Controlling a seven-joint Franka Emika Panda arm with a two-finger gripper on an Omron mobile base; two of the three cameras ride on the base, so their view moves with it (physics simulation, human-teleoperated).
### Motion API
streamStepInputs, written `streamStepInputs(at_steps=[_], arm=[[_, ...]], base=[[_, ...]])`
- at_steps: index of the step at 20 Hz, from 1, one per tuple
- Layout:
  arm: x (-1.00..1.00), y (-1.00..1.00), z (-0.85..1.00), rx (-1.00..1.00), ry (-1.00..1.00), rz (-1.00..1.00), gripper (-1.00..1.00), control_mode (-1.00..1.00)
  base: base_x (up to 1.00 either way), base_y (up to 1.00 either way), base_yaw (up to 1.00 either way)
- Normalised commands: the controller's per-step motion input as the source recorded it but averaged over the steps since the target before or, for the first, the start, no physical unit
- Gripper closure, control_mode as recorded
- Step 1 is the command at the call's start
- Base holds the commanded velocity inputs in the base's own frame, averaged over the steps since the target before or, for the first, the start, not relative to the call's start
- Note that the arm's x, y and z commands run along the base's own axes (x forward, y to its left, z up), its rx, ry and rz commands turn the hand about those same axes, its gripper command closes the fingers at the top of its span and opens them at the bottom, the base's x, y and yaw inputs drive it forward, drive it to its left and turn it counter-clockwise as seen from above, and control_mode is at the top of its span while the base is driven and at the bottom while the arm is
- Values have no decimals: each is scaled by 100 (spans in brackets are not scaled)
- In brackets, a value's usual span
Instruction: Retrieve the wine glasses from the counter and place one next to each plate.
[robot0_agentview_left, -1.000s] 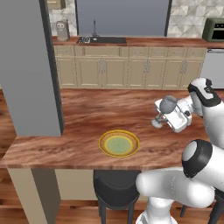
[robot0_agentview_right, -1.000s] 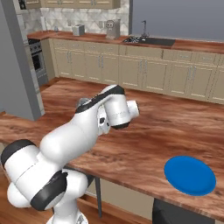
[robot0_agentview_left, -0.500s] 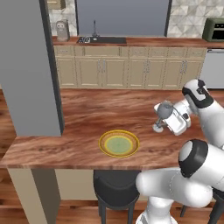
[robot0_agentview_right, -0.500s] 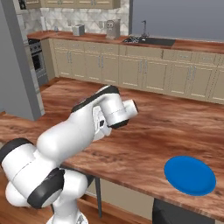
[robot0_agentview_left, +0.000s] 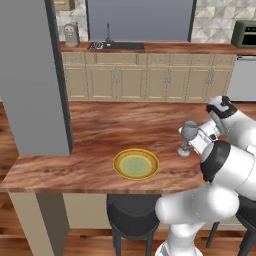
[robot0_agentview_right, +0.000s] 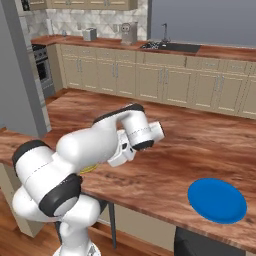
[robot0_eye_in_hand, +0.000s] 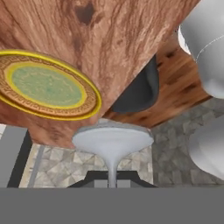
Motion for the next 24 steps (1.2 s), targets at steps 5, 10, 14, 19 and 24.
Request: streamStepInputs(at_steps=[5, 10, 14, 19, 24], arm=[[31, -3, -26, -2, 10, 0, 100, -100], [33, 0, -35, -2, 10, -2, 100, -100], [28, 0, -37, 0, 9, -1, 100, -100], [23, 0, -33, 0, 3, 0, 100, -100], [29, 0, -26, -1, 0, 0, 100, -100]], base=[[0, 0, 0], [0, 0, 0], [0, 0, 0], [0, 0, 0], [0, 0, 0]])
